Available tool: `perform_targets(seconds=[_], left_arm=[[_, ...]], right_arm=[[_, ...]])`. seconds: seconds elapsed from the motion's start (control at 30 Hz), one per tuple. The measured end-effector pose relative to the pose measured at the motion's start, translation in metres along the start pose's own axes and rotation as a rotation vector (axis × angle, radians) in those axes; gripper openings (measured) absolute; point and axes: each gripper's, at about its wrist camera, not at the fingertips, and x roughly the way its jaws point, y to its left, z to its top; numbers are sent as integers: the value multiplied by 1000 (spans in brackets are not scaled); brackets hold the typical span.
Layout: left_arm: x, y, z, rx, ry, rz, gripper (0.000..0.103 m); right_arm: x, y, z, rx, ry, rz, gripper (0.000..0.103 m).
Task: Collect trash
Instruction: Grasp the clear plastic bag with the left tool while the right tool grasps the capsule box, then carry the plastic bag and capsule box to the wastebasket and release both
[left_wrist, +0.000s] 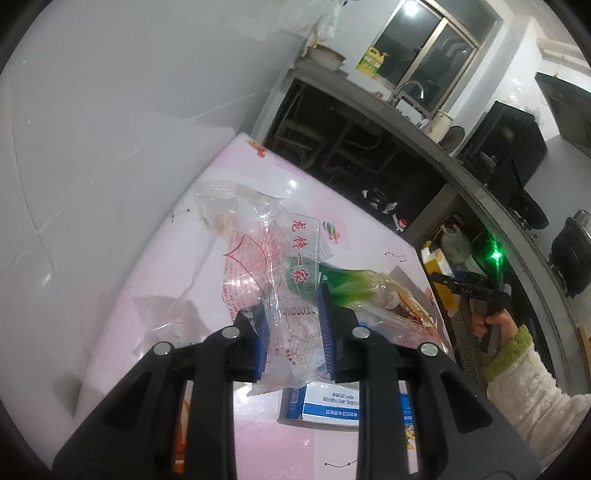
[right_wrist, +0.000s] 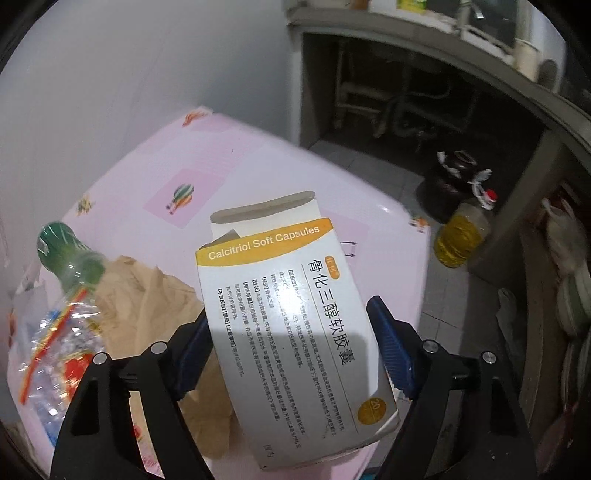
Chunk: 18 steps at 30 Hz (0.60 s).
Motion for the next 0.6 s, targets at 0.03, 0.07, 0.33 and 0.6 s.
perform_targets(seconds=[0.03, 0.07, 0.33, 0.6], left_arm=[[-2, 1, 0, 3, -4, -4, 22], [-5, 2, 0, 6, -6, -10, 22], [-21, -10, 1, 51, -16, -49, 22], [-21, -62, -5, 176, 8, -167, 22]], right_arm=[[-11, 0, -4, 12, -18, -11, 77], [-19, 0, -7, 22, -31, -18, 77], [-101, 2, -44, 115, -164, -71, 77], [-173, 10, -107, 216, -266, -93, 77]])
